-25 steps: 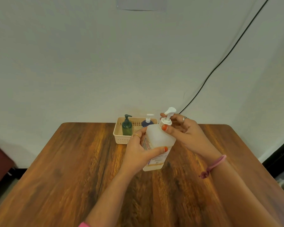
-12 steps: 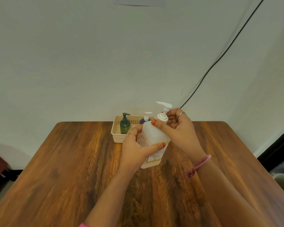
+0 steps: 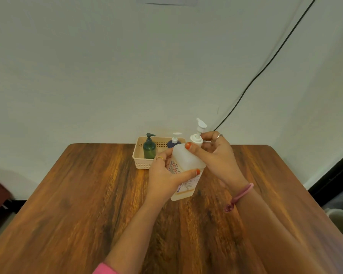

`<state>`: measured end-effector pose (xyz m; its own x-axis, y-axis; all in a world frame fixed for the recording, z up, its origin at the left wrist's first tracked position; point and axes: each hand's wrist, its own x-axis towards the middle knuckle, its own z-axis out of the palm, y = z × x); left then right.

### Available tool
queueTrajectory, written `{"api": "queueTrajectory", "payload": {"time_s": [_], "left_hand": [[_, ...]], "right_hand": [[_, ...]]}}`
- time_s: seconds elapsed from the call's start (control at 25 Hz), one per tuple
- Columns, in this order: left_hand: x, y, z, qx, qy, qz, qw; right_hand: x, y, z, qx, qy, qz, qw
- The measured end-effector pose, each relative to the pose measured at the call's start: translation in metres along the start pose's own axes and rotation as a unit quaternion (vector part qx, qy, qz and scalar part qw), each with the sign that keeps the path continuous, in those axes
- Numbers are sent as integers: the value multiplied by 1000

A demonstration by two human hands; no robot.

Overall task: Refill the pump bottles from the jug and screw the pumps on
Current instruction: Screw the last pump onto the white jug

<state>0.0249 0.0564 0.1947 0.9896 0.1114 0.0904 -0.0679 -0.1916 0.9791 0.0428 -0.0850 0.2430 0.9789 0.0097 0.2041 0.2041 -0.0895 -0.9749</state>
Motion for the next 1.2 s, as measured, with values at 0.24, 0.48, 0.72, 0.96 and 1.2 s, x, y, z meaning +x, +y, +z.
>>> {"api": "queueTrajectory", "payload": {"time_s": [0.24,0.48,0.72,0.96,1.2], "left_hand": [[-6,5,7,-6,0,2,1000],[-11,12,23,7,13,15,1000],[-9,17,26,8,3,21,1000],[-11,18,32,9,14,15,1000],[-14,23,34,1,5,17,1000]], "right_hand": [[-6,-5,-16,73,-114,24,990],[-9,-1,-7,103,21,25,994],[-8,-9,-30,150,-75,42,985],[-5,-5,-27,173,-66,65,981],[-9,-7,-35,177,-49,57,981]]}}
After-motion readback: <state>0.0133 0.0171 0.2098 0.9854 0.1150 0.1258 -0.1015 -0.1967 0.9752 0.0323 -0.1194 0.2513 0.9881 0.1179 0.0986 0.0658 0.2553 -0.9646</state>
